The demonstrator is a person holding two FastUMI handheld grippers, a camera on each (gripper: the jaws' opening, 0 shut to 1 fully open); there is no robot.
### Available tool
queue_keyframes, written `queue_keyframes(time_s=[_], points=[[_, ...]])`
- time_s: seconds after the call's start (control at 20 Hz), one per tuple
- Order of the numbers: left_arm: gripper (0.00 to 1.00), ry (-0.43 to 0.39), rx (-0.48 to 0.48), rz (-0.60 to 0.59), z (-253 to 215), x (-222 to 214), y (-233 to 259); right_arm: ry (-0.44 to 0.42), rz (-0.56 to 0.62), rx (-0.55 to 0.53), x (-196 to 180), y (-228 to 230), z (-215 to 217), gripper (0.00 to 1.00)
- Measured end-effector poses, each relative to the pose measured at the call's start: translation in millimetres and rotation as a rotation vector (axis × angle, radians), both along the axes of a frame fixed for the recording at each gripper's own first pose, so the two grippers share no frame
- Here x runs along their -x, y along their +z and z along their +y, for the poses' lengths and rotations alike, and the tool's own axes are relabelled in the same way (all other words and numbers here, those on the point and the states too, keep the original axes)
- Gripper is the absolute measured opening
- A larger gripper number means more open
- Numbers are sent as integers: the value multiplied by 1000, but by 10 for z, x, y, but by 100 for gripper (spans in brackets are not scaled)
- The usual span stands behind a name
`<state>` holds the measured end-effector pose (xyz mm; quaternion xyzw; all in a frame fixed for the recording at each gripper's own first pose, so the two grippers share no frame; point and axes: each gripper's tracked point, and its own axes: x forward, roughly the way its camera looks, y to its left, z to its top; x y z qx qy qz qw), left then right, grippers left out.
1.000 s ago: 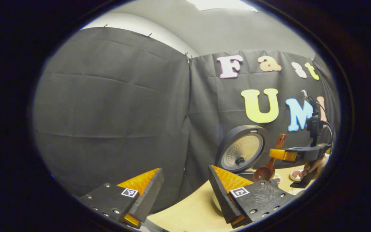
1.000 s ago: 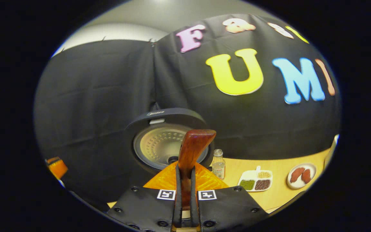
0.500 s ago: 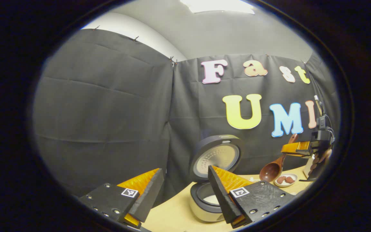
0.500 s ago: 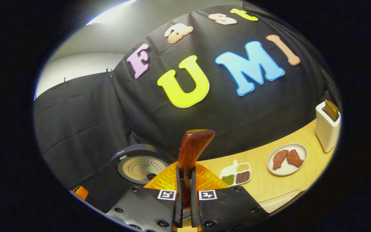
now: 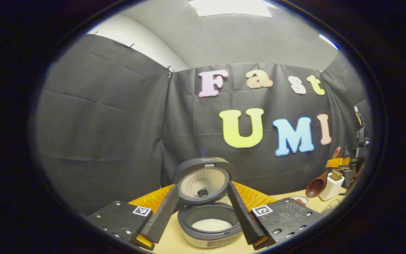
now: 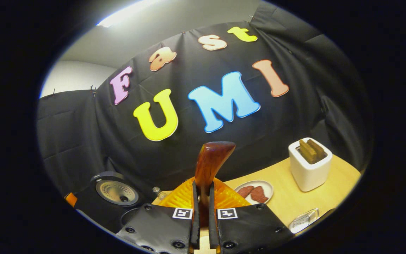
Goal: Close the left gripper, press the button to open the rice cooker; take a wooden spoon from the chopstick holder with the right hand, scoop a spoonful of rice and pour it into the rice cooker, then put the wooden spoon back into the chopstick holder.
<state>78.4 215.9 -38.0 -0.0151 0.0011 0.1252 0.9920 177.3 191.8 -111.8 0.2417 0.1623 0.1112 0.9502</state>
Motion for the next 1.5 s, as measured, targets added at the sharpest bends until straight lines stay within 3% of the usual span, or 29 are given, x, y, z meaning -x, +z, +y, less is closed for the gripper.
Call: queue_keyframes(time_s=[0.2,0.3,0.35,0.5,0.6,1.0,1.5], points=[[88,-46,1,2,-296,-51,11,-89,22,43,95,-130,-629,7],[85,-65,3,1,-409,-72,21,-120,36,75,167,-239,-877,12],[85,-71,5,1,-449,-73,21,-133,47,94,200,-296,-999,7],[88,-88,11,3,-563,-90,23,-170,76,139,321,-479,-1319,16],[85,-98,5,5,-621,-93,29,-187,95,166,397,-590,-1464,12],[88,-107,-2,15,-630,-133,25,-194,195,249,621,-1212,-1648,12],[85,-85,-4,7,-417,-231,127,-147,348,199,791,-1841,-1509,21]])
